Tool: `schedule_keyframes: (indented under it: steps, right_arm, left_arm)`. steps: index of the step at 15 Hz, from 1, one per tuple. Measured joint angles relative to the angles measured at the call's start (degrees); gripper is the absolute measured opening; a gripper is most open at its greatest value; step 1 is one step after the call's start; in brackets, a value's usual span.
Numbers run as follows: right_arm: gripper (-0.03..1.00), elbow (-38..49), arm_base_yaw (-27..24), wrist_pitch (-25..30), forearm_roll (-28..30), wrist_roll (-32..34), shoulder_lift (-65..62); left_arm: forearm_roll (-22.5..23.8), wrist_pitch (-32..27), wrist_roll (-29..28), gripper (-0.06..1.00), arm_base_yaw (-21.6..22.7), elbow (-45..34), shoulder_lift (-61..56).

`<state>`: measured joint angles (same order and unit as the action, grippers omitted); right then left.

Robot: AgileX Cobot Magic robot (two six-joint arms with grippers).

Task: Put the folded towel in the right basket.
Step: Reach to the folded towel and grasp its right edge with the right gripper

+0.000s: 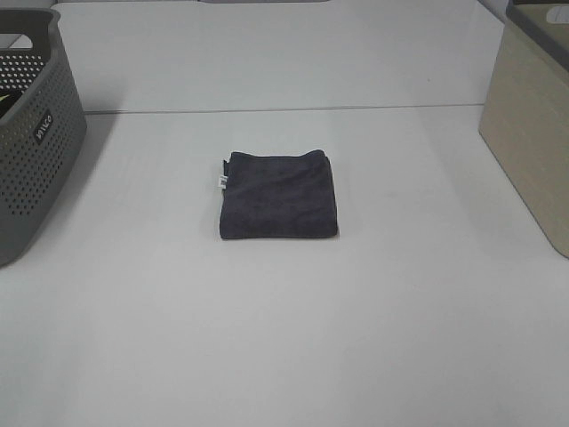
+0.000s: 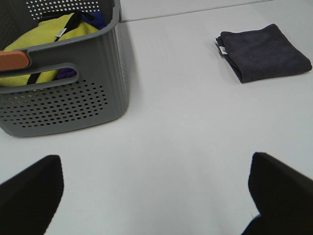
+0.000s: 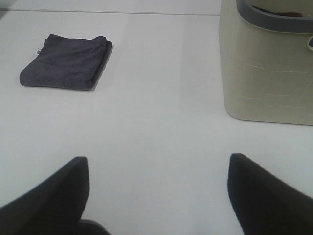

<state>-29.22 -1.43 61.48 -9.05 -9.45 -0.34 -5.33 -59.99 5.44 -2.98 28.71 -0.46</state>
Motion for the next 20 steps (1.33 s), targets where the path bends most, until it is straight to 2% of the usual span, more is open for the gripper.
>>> schedule_keyframes:
  steps: [6, 11, 13, 15, 16, 20]
  right_arm:
    - [0.74, -0.11, 0.00, -0.80, 0.00, 0.23, 0.17]
    - [0.74, -3.90, 0.00, -14.27, 0.00, 0.29, 13.81]
    - [0.74, -7.96, 0.00, -19.19, -0.52, 0.23, 24.92]
    - [0.74, -14.09, 0.00, -21.20, -2.12, 0.00, 35.47]
    - [0.74, -21.08, 0.00, -21.37, -4.81, -1.66, 47.10]
    - [0.74, -34.38, 0.00, -16.62, -12.26, -10.60, 64.57]
  left_arm:
    - [0.00, 0.00, 0.00, 0.98, 0.00, 0.00, 0.00]
    - [0.00, 0.00, 0.00, 0.98, 0.00, 0.00, 0.00]
    - [0.00, 0.00, 0.00, 0.98, 0.00, 0.00, 0.00]
    - [0.00, 0.00, 0.00, 0.98, 0.00, 0.00, 0.00]
    - [0.00, 0.00, 0.00, 0.98, 0.00, 0.00, 0.00]
    - [0.00, 0.00, 0.00, 0.98, 0.00, 0.00, 0.00]
